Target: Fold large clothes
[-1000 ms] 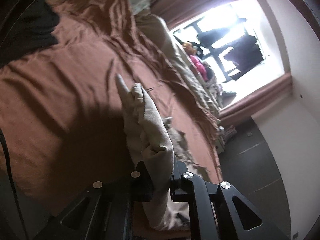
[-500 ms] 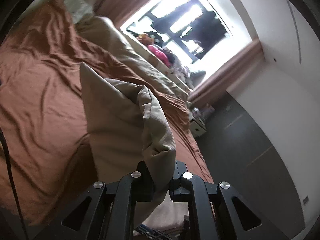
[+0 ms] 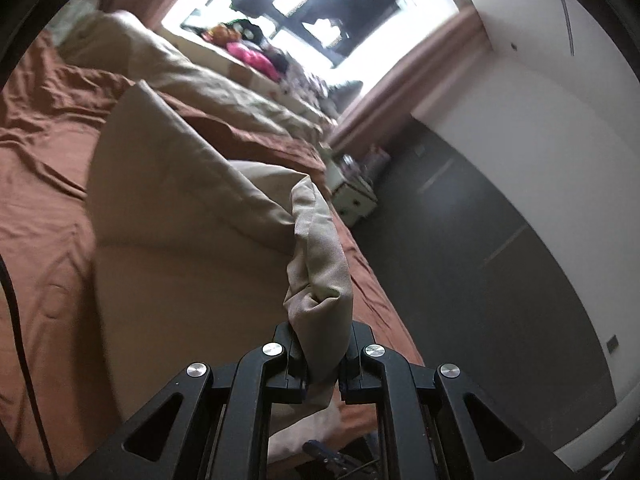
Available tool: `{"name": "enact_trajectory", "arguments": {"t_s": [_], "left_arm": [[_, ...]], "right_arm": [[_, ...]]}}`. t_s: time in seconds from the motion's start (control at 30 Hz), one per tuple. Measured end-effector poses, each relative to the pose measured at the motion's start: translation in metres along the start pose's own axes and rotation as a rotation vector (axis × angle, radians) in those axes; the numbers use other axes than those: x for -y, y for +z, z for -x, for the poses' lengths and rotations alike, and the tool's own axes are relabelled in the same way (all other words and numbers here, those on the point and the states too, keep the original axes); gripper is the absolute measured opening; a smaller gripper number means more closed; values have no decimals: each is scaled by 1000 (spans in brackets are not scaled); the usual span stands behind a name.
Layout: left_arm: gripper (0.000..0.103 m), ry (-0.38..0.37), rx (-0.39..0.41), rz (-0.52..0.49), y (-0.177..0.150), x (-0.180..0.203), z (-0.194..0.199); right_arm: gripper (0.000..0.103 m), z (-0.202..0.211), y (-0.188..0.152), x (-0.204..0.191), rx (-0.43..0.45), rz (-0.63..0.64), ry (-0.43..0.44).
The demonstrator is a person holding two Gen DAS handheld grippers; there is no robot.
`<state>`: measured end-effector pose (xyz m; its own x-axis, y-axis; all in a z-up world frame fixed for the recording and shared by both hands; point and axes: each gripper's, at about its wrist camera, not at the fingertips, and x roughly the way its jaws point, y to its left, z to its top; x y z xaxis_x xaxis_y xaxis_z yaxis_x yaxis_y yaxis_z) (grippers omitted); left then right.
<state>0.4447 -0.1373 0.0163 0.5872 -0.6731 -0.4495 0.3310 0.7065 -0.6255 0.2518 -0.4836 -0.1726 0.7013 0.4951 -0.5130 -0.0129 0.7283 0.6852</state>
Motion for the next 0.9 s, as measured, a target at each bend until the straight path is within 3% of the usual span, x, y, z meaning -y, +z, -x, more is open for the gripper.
{"name": "enact_trajectory", "arguments": {"t_s": [0.17, 0.23, 0.33, 0.4, 0.43, 0.47, 0.5, 0.57, 0.67, 0.9], "left_arm": [[11, -19, -148, -25, -32, 21, -81], [15, -4, -246, -29, -54, 24, -117], [31, -23, -400, 22, -85, 14, -158], [40, -41, -453, 49, -97, 6, -168], [42, -49, -466, 53, -98, 3, -168], [50, -62, -464, 55, -97, -1, -163], [59, -64, -452, 54, -92, -3, -159], [67, -43, -406, 36, -82, -10, -142], [69, -1, -346, 17, -79, -21, -107], [69, 154, -272, 50, -68, -80, -49]], "right_arm": [[21, 35, 2, 35, 37, -58, -32], [21, 46, 0, 49, 39, -80, -44], [22, 50, 5, 63, 24, -116, -53], [40, 58, 3, 70, 22, -127, -57], [65, 57, 6, 71, 25, -125, -56], [78, 58, 6, 70, 34, -120, -49], [78, 60, 7, 69, 40, -118, -39], [78, 57, 10, 65, 32, -112, -5], [78, 44, 20, 53, 16, -81, 30], [78, 2, 53, 52, -28, -46, -19]]}}
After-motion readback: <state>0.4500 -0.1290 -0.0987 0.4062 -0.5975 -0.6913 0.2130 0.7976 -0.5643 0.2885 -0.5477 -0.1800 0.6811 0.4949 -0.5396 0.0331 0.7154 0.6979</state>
